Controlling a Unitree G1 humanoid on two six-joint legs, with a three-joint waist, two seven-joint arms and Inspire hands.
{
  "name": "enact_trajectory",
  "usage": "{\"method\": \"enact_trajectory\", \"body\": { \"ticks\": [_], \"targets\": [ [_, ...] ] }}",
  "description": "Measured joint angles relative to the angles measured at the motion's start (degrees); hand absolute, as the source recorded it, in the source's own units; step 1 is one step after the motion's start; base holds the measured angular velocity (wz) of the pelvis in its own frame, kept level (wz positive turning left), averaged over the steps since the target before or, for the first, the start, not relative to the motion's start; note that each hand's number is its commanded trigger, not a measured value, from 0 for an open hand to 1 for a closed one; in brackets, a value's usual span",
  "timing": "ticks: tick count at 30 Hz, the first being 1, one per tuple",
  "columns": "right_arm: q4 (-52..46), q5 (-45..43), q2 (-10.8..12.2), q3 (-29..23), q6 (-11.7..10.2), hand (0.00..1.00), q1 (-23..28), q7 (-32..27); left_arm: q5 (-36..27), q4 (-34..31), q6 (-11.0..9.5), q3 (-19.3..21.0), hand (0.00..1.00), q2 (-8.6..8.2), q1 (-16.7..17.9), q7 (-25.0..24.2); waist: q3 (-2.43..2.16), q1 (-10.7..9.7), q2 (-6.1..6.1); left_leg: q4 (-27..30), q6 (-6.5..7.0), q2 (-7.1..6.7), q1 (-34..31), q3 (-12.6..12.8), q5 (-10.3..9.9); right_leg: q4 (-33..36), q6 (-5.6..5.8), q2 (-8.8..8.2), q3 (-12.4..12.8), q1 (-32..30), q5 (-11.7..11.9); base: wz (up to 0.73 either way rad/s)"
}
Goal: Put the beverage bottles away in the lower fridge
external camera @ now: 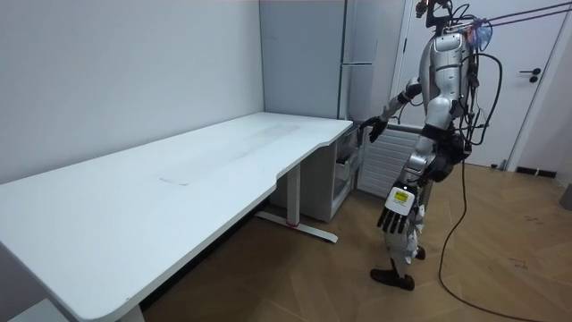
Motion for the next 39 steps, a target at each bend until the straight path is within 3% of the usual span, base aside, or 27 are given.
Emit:
{"method": "enact_trajectory", "body": {
  "ticks": [10, 19, 36, 39],
  "targets": [
    [0.0, 4.5, 1.8, -1.8, -0.6, 0.00, 2.4, 6.8, 0.1, 0.0, -1.0, 0.7, 0.00, -0.35, 1.0, -0.1, -0.54, -0.1, 0.88, -1.4, -0.10, -0.12, 1.1, 0.1, 0.1, -1.1, -0.06, -0.02, -0.1, 1.0, 0.1, 0.00],
    [2.9, 6.9, 3.1, -4.6, -0.5, 0.00, 2.4, 13.7, 0.1, 0.0, -1.0, 1.8, 0.00, -0.37, 1.2, -2.0, -0.46, -0.2, 1.21, -1.6, -0.15, -0.07, 1.1, 0.2, 0.2, -1.4, -0.07, 0.03, -0.2, 1.0, 0.1, 0.00],
    [3.7, 17.1, 8.4, -9.3, -0.7, 0.00, 2.7, 13.1, -1.1, 0.5, -1.0, 2.0, 0.00, -0.97, 1.0, -1.6, -0.20, -0.2, 2.10, -1.2, -0.29, -0.23, 0.1, 0.3, 0.2, -0.2, -0.12, -0.22, -0.1, -0.3, -0.2, 0.00],
    [4.2, 17.3, 8.8, -12.4, -0.6, 0.00, 2.8, 12.9, -1.0, 0.0, -0.9, 2.3, 0.00, -1.22, 1.1, -1.2, -0.12, -0.2, 2.45, -0.1, -0.24, -0.19, -1.0, 0.2, 0.1, 0.9, -0.22, -0.35, -0.1, -1.3, -0.6, 0.04]
  ]
}}
